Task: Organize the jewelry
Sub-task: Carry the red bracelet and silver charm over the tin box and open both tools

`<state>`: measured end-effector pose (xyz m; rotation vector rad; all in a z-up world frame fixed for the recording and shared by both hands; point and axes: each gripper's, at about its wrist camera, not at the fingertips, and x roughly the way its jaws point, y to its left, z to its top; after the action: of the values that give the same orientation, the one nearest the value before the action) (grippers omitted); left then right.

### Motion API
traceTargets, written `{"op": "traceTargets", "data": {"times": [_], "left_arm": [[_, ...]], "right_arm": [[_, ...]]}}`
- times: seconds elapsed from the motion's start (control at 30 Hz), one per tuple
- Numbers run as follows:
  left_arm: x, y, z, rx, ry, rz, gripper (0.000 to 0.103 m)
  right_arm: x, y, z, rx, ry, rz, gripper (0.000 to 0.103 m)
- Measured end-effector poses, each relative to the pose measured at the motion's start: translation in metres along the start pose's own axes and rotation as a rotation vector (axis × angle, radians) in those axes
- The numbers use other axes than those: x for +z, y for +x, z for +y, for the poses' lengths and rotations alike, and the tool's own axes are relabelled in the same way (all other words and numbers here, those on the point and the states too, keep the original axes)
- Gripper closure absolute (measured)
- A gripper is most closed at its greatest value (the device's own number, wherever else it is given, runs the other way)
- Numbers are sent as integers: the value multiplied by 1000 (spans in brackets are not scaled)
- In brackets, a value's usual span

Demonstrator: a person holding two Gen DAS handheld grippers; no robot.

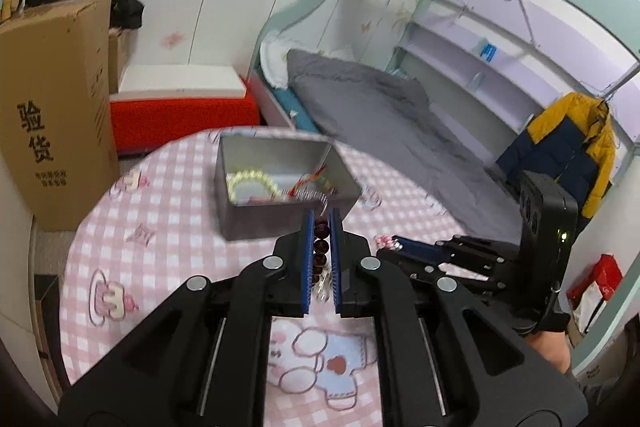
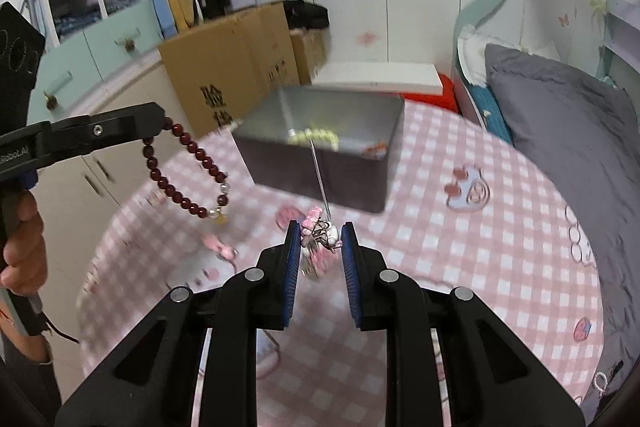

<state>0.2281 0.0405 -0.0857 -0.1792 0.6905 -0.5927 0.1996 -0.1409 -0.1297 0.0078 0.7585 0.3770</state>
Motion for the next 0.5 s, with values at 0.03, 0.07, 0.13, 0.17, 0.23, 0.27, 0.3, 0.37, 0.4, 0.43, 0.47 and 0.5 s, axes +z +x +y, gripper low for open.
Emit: {"op": "traceTargets", "data": {"times": [0.03,0.07,0.13,0.17,0.23,0.27,0.3,0.37,0.4,0.43,0.47,0.5], "left_arm": [[4,-1,-1,-1,5,-8,95],[10,-3,-2,-3,11,-21,95],[20,-3,-6,-9,24,-38,95],[26,-3,-8,-5,31,-51,95],[36,0,-11,-7,43,-61,95],[42,3,-12,-8,46,-65,95],[47,7,-12,-10,48,-65,95],[54,15,-10,1,47,-58,95],[58,22,-9,10,47,-51,95],[60,27,-8,16,46,-49,95],[61,32,-6,21,44,-44,95],[62,38,-4,26,39,-36,95]], "right_arm": [[6,-2,0,5,0,-15,84],[11,-3,1,7,-1,-25,84],[20,-5,2,8,-4,-46,84],[25,-5,1,9,-5,-53,84],[36,-3,0,9,-5,-74,84],[40,-3,-1,12,-5,-79,84],[43,-2,-2,15,-4,-83,84],[52,4,-5,15,0,-90,84],[55,8,-6,13,0,-89,84],[57,11,-8,12,3,-89,84],[58,15,-10,9,4,-86,84],[59,18,-10,7,4,-81,84]]}}
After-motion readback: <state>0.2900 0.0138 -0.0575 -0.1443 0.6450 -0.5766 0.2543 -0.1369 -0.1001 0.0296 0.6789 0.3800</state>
